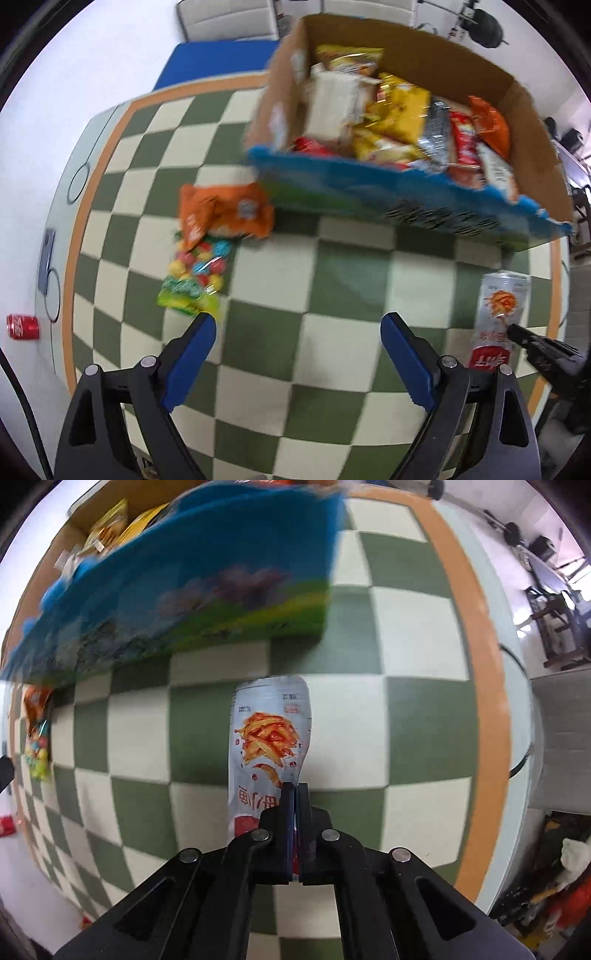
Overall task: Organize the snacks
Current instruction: 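Grasp the gumball bag with the left tool while the right tool holds the spicy-strip pouch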
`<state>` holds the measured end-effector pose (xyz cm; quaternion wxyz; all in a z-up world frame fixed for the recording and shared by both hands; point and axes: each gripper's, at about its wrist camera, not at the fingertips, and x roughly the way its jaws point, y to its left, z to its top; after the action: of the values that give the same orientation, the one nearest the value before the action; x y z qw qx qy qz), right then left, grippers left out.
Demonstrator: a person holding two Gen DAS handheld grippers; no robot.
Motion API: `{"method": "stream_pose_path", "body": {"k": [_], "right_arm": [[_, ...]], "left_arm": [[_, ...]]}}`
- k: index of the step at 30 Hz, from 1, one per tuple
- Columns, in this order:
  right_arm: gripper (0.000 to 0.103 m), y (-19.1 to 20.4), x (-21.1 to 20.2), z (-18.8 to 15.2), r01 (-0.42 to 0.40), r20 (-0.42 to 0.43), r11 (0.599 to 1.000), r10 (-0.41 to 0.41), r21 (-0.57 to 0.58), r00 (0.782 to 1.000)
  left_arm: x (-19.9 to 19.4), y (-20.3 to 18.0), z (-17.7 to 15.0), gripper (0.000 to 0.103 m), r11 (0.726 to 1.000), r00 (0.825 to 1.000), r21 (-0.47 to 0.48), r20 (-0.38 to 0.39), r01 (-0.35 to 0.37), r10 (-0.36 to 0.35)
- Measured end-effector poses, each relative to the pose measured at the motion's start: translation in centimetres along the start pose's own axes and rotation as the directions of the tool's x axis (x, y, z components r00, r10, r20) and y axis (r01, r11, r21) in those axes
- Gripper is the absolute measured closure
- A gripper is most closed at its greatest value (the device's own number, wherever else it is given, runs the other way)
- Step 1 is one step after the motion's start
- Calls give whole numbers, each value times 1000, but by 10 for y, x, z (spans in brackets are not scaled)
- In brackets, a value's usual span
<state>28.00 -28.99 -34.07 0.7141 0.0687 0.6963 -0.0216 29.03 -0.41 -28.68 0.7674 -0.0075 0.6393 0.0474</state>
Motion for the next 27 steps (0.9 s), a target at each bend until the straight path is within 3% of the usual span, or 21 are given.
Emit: {"method": "stream_pose_path", "body": {"k": [5,11,15,19,27], "right_arm": [[102,-2,-11,0,-60,36,997,58,45,998],[102,34,-42,5,-48,82,998,52,-49,995],[102,57,-42,3,-44,91,994,53,-99,994],[102,85,-41,-11,-55,93,988,68,-143,993],[102,122,-39,-20,-80,96,978,99,-190,990]], "left_arm": [[16,35,-5,11,998,999,-63,-37,-14,12],[43,79,4,11,988,993,-151,-112,28,-45],[61,102,13,11,984,989,-174,-135,31,-55],[81,111,20,11,988,983,-148,-174,32,-58],[117,97,30,12,1000,975,-10,-220,0,-2]]}}
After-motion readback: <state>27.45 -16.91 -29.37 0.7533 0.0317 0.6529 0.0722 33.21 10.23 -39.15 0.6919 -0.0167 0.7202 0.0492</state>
